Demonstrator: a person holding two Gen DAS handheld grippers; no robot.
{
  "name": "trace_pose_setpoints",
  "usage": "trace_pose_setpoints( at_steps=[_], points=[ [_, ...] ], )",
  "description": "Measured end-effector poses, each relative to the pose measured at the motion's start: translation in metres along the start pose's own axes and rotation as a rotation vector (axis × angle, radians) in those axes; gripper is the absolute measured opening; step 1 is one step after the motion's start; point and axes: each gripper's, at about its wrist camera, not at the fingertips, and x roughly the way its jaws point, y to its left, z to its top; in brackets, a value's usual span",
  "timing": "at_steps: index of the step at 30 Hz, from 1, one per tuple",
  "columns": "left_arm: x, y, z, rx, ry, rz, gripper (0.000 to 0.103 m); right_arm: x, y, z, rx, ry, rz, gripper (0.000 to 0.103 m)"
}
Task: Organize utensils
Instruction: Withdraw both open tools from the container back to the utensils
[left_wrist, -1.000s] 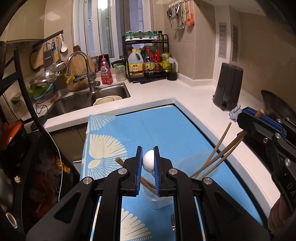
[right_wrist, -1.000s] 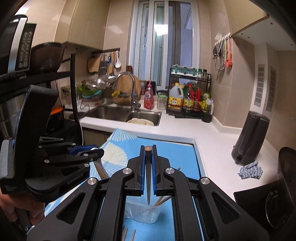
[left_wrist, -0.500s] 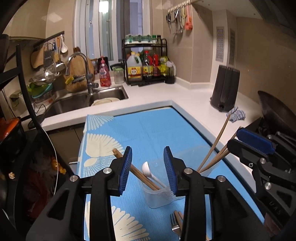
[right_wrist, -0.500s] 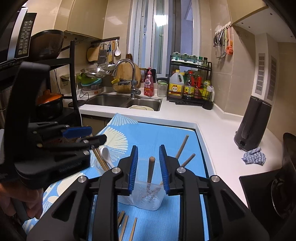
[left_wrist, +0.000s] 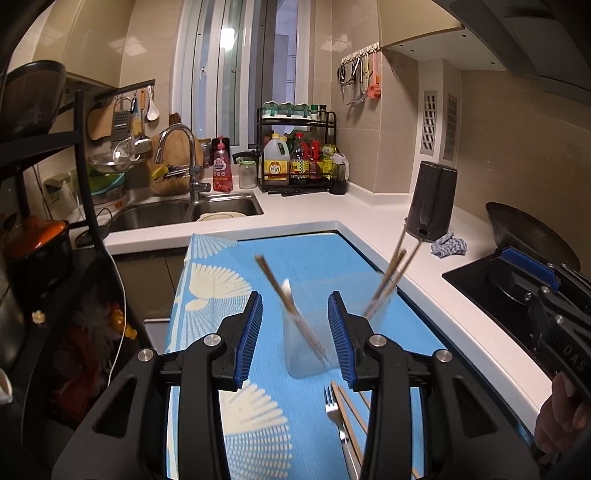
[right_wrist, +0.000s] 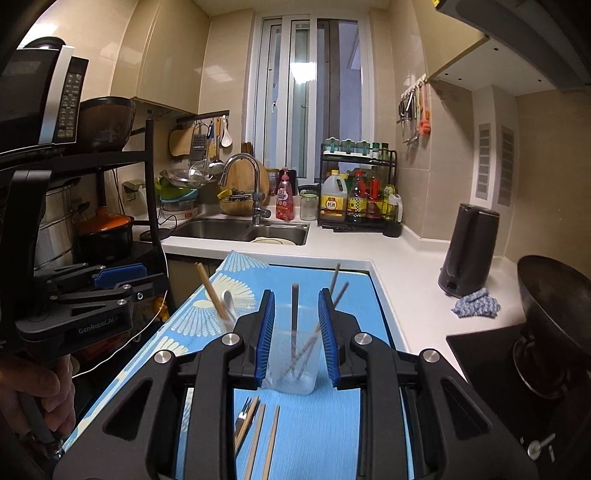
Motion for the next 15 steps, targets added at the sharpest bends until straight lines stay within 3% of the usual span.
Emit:
trace_pose_setpoints(
  at_steps=[9, 15],
  points=[
    [-0.017, -0.004, -0.080, -0.035, 0.053, 0.007, 0.037, -0.034, -0.003, -0.066, 0.059, 0.052, -0.010, 0.025],
    [-0.020, -0.001, -0.133, -0.078, 0.079, 0.045, 0.036, -0.025, -0.015, -0.136, 0.134, 0.197, -0.011, 0.025]
  ],
)
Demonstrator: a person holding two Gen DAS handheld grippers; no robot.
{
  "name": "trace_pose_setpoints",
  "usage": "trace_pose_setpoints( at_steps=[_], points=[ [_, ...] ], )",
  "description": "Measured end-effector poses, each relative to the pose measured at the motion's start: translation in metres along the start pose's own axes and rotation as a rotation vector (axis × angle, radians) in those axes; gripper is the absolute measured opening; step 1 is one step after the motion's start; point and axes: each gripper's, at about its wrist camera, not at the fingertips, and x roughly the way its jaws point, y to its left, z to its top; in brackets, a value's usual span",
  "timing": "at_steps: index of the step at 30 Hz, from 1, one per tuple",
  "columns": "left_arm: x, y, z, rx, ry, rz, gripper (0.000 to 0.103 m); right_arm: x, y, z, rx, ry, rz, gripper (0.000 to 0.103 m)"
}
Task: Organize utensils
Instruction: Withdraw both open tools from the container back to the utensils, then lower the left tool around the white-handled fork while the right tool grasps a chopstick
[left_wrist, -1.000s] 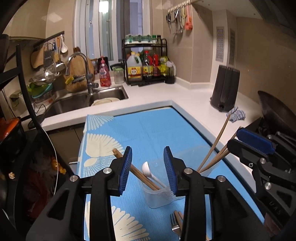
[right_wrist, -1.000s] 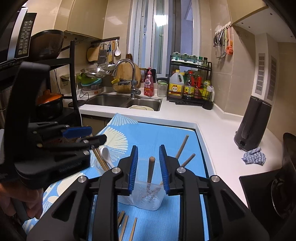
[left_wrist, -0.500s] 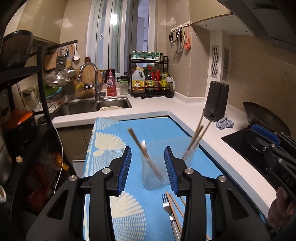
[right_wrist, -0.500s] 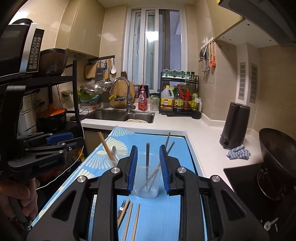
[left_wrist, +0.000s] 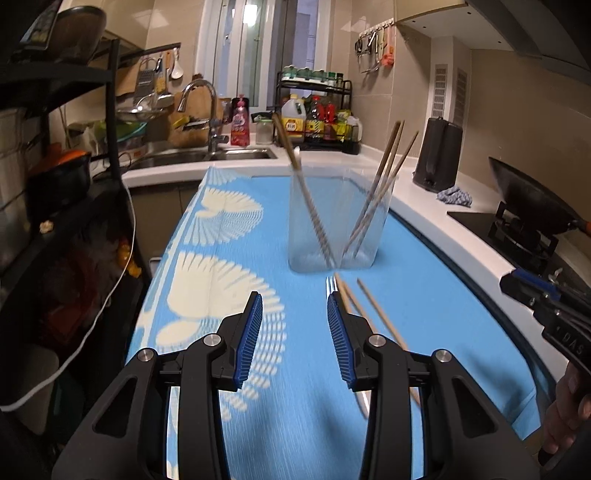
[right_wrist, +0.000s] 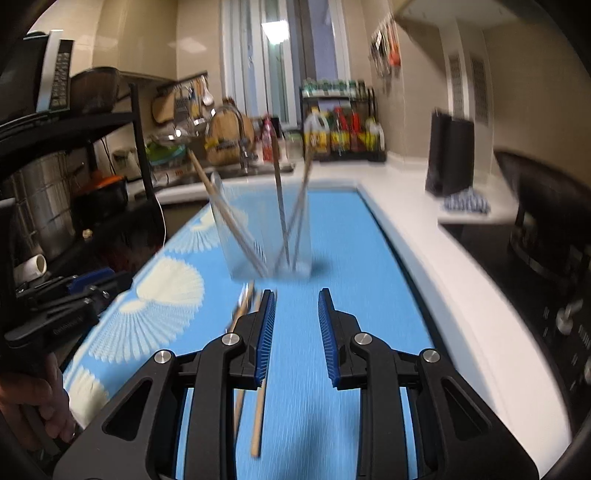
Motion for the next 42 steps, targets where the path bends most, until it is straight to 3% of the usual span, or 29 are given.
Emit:
trace_pose_setpoints(
  at_steps=[5, 7, 13, 27, 38, 42],
  points=[
    [0.008, 0.001, -0.042, -0.027, 0.048, -0.001, 0.025, 0.013, -0.006, -0.039, 0.022, 0.058, 0.007, 0.023],
    [0.011, -0.001, -0.059, -0.041, 0.066, -0.005, 0.022, 0.019, -0.010, -0.053, 0.048, 0.087, 0.015, 0.015],
    [0.007, -0.017, -0.086, -0.038, 0.063, -0.041, 0.021, 0.028, -0.003, -0.082, 0.054, 0.147, 0.045, 0.014],
    [0.039, -0.038, -0.077, -0.096, 0.145, -0.121, 0.021, 0.048, 0.019, -0.091, 0.004, 0.213, 0.087, 0.015],
    [0.058, -0.056, -0.072, -0.063, 0.203, -0.061, 0.022, 0.048, 0.019, -0.094, -0.006, 0.214, 0.085, 0.014],
    [0.060, -0.058, -0.070, -0.047, 0.206, -0.051, 0.021, 0.047, 0.018, -0.095, -0.004, 0.212, 0.081, 0.009]
  ],
)
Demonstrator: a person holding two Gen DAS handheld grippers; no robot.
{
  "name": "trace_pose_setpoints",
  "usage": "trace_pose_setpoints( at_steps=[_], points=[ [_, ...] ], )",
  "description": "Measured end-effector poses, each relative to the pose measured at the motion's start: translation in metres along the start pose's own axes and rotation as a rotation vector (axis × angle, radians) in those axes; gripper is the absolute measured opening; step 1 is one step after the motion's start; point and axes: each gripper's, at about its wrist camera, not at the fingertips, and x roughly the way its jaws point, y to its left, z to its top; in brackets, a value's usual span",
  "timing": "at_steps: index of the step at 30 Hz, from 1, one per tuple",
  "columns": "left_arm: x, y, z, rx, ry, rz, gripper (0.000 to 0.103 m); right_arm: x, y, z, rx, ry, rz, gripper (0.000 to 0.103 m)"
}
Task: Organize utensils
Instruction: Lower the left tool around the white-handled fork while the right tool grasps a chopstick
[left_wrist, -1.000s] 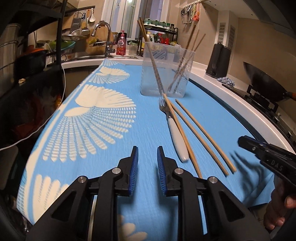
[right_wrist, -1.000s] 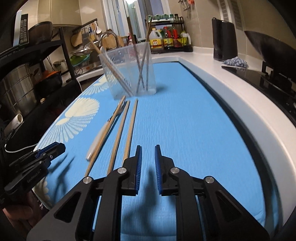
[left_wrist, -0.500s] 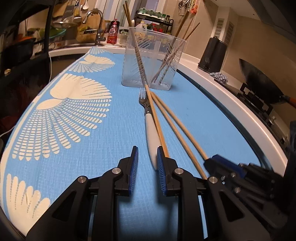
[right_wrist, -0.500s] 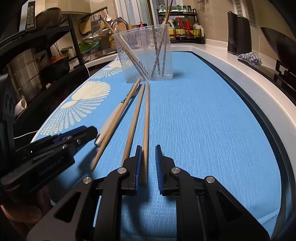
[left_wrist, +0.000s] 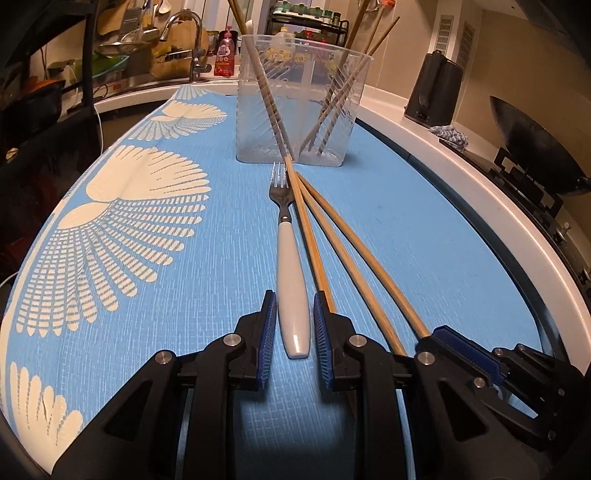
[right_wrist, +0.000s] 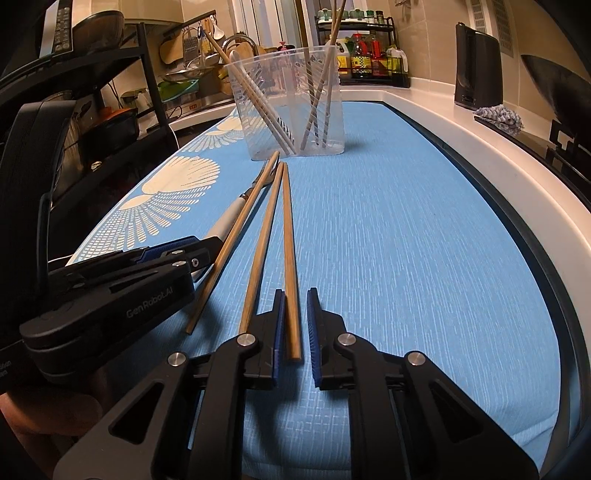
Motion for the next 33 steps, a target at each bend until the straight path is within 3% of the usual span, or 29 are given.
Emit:
trace_pose_setpoints(
  at_steps=[10, 24, 25, 28, 33],
  points=[
    [-0.012, 0.021, -0.007, -0.015, -0.003, 0.011, 0.018, -0.006, -0.017, -0.001, 0.047, -0.002, -0.077, 0.007],
    [-0.045, 0.056, -0.033, 0.043, -0.059, 0.035, 0.018, -0.015, -0.046, -0.006, 0.077, -0.020, -0.137, 0.008],
    [-0.044, 0.057, -0.032, 0.036, -0.062, 0.039, 0.019, -0.015, -0.047, -0.005, 0.074, -0.022, -0.134, 0.008],
    [-0.042, 0.056, -0.028, 0.029, -0.076, 0.047, 0.034, -0.014, -0.046, -0.006, 0.065, -0.031, -0.129, 0.009],
    [-0.034, 0.053, -0.026, 0.037, -0.094, 0.079, 0.035, -0.013, -0.044, -0.005, 0.061, -0.034, -0.130, 0.010]
  ],
)
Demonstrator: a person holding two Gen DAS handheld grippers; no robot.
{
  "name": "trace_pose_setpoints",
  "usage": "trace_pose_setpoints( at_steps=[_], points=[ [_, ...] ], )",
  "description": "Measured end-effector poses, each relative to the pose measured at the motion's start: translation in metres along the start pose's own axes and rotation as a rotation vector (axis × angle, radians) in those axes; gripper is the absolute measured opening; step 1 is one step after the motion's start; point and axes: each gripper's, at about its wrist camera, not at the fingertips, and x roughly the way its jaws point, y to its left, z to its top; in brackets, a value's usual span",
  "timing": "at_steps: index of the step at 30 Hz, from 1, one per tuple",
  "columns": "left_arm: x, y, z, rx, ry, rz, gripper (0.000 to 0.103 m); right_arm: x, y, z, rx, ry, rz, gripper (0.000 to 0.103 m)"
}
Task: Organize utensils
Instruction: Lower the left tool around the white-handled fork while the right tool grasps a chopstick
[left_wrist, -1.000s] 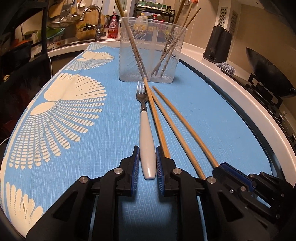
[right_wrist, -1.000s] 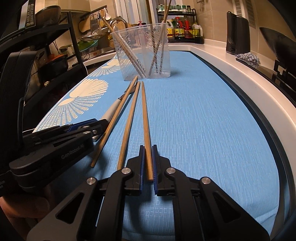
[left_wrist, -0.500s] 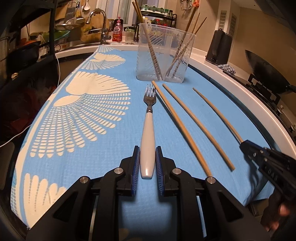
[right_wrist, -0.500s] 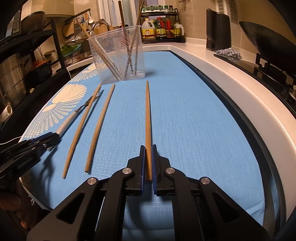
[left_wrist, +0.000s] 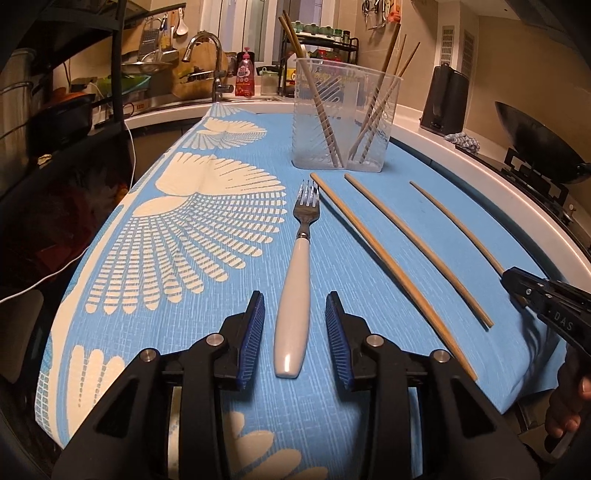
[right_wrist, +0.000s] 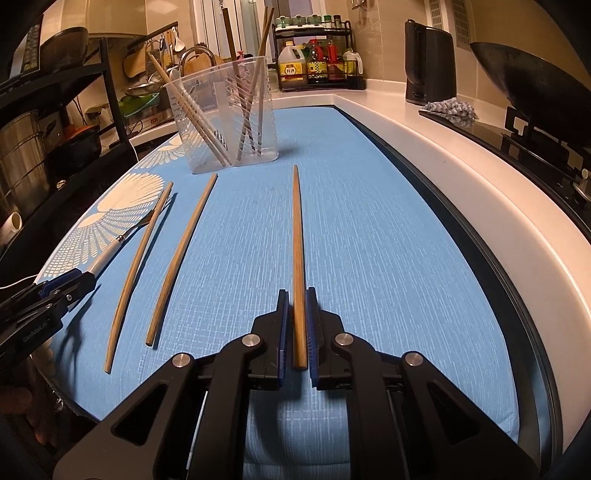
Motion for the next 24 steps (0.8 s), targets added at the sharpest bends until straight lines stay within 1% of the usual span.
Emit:
trace_pose_setpoints(
  at_steps=[6, 8, 11, 24],
  points=[
    [-0.001, -0.005, -0.006, 0.022, -0.037, 0.027, 0.034, -0.002, 0.002, -0.004, -0.005, -0.019, -0.004, 0.011],
    [-0.003, -0.005, -0.007, 0.030, -0.047, 0.036, 0.029, -0.002, 0.002, -0.005, -0.009, -0.027, -0.005, 0.011],
    [-0.005, -0.003, -0.009, 0.025, -0.053, 0.035, 0.025, -0.002, 0.003, -0.006, -0.010, -0.032, -0.009, 0.011],
    [-0.008, -0.006, -0.012, 0.033, -0.066, 0.040, 0.024, -0.003, 0.004, -0.007, -0.012, -0.036, -0.011, 0.011]
  ],
)
